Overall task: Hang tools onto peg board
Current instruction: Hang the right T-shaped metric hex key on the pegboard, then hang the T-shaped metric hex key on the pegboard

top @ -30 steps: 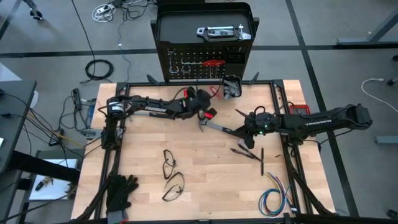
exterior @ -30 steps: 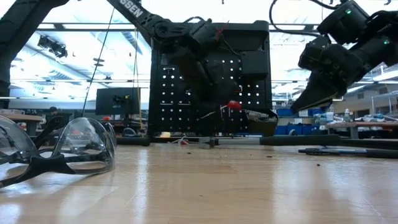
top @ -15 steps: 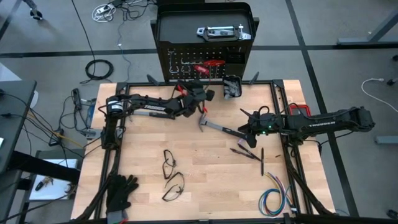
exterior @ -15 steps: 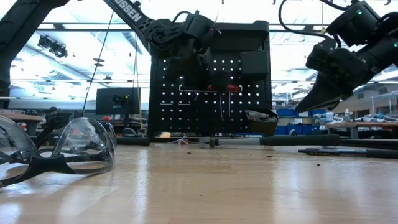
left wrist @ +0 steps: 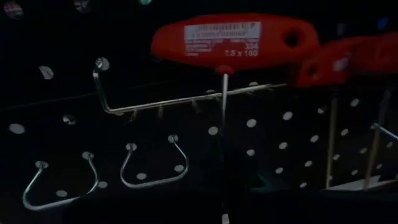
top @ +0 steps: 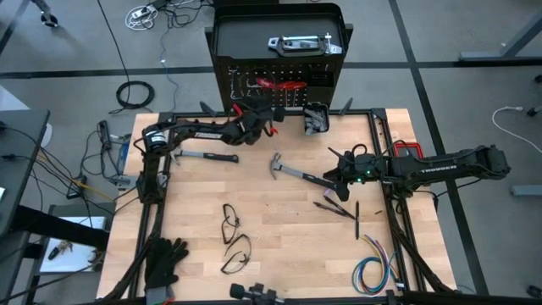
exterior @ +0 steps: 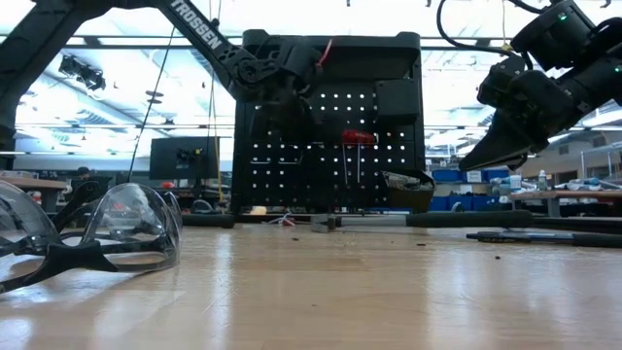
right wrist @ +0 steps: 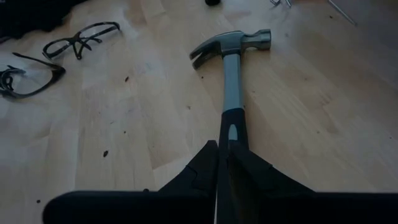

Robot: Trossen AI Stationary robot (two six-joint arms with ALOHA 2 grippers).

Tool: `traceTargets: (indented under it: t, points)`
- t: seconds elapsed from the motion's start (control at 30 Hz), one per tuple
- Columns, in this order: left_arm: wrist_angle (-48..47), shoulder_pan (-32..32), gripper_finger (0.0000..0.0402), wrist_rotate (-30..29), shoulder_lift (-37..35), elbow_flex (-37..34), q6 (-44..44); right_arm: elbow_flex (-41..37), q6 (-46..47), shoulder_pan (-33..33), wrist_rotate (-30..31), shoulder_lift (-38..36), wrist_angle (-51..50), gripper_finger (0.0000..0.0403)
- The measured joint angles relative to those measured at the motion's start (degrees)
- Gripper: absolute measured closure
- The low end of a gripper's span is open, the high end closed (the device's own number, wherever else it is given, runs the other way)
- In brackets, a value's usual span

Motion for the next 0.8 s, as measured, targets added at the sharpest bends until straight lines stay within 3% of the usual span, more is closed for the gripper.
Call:
traceTargets:
  t: [0.23,0.5,0.8]
  points:
    - [0.0,1.7,0.0401,1.6,0.0,0.0,-0.4,0.0,-0.1,0.0,0.0,0.0,0.0,0.0357]
    - [-1.1,2.5,0.0395,7.4,0.0,0.0,-0.8,0.0,-0.1,0.0,0.0,0.0,0.0,0.0357]
    - [-9.2,0.8,0.0296,7.5,0.0,0.0,-0.8,0.0,0.2,0.0,0.0,0.0,0.4,0.0357]
